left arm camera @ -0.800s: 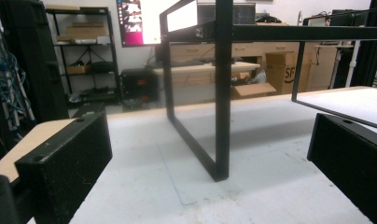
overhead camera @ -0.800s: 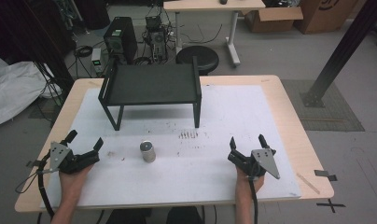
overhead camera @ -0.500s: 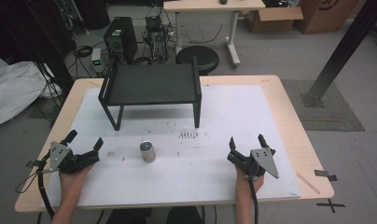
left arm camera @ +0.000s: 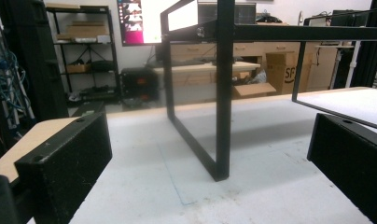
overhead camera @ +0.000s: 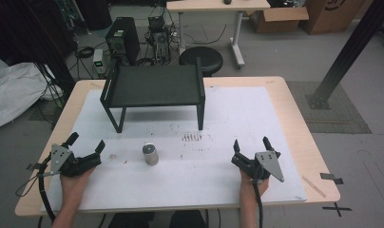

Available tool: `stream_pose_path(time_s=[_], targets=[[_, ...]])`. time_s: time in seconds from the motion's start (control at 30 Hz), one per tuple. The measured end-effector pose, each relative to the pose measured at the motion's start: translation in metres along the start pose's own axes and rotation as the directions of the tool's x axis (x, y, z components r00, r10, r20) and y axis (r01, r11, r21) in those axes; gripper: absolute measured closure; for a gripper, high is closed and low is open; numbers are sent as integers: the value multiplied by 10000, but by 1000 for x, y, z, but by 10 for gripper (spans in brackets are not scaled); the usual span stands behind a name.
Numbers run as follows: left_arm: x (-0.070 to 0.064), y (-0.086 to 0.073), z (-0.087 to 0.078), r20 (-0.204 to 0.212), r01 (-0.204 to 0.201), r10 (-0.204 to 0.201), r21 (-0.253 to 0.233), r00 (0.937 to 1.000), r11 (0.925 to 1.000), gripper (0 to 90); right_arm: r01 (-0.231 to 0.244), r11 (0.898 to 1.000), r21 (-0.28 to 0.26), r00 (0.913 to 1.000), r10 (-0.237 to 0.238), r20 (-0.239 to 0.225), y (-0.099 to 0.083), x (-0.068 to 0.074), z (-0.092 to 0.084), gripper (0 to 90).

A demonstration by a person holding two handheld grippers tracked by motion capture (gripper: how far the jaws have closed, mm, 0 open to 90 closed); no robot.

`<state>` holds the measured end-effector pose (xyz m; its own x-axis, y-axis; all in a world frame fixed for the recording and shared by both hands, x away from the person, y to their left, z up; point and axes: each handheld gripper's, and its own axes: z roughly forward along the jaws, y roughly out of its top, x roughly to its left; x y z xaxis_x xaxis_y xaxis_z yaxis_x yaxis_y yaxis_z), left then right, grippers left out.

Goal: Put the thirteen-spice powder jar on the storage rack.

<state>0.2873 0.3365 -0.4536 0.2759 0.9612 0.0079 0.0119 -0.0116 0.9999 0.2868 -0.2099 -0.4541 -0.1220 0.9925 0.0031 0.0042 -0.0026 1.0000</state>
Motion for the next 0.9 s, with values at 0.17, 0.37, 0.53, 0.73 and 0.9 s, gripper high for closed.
stream_pose_path(time_s=[0.17, 0.37, 0.53, 0.73, 0.9], targets=[[0, 0, 0, 5, -7, 7, -3, 10000, 10000, 3, -11, 10000, -21, 10000, 11, 9, 0, 0, 0, 32], [0, 0, 0, 4, -3, 3, -1, 10000, 10000, 2, -3, 10000, 11, 10000, 3, 6, 0, 0, 0, 34], [0, 0, 0, 14, -13, 13, 39, 10000, 10000, 3, 3, 10000, 13, 10000, -3, 6, 0, 0, 0, 35], [0, 0, 0, 5, 20, -20, -10, 10000, 10000, 2, 5, 10000, -22, 10000, -5, 22, 0, 0, 0, 35], [0, 0, 0, 1, 34, -34, -24, 10000, 10000, 2, 37, 10000, 27, 10000, -37, 11, 0, 0, 0, 35]])
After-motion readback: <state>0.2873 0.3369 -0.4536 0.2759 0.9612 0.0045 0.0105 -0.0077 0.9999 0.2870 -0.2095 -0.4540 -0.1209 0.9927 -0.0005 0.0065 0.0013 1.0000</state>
